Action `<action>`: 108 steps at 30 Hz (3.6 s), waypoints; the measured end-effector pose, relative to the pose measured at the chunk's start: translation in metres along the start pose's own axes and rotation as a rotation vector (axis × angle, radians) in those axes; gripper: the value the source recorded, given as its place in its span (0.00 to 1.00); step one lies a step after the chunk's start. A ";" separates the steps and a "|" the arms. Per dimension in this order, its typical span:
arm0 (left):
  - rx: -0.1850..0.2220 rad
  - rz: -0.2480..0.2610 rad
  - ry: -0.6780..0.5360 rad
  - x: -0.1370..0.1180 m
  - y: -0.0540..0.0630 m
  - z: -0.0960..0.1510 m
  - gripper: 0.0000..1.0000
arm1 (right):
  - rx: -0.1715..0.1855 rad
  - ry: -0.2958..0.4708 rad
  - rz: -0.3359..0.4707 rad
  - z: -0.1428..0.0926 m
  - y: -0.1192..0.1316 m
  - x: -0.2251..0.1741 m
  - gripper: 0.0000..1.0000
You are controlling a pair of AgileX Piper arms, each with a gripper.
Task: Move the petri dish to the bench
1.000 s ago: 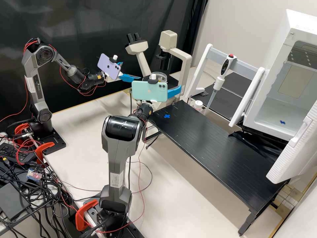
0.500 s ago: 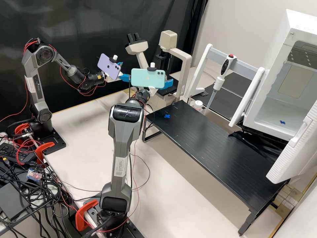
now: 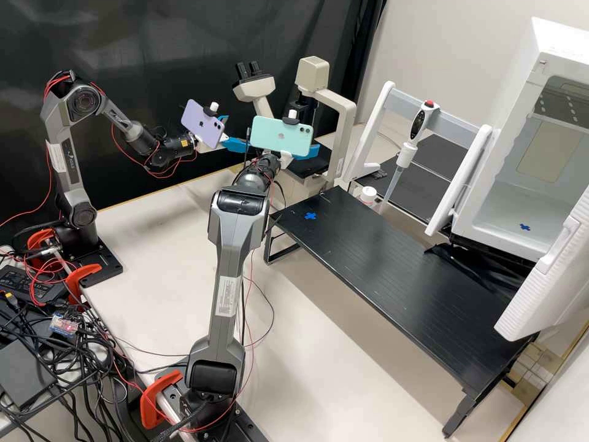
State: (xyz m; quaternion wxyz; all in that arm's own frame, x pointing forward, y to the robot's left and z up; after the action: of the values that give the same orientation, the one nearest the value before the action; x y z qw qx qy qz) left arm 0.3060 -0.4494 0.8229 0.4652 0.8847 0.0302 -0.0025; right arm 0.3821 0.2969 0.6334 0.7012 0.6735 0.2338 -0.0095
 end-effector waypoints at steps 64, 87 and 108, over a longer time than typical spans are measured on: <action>0.000 0.000 0.000 0.000 0.000 0.000 1.00 | -0.063 -0.143 0.004 0.030 -0.026 0.040 0.00; 0.000 0.000 0.000 0.000 0.000 0.000 1.00 | -0.051 -0.117 -0.041 0.040 -0.018 0.010 0.00; 0.000 0.000 0.000 0.000 0.000 0.000 1.00 | -0.034 -0.027 -0.012 0.047 0.022 -0.077 0.00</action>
State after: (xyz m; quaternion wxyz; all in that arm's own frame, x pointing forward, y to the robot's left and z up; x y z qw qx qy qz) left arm 0.3060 -0.4494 0.8229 0.4652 0.8847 0.0302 -0.0025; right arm 0.3357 0.2307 0.6791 0.7157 0.6598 0.2282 -0.0188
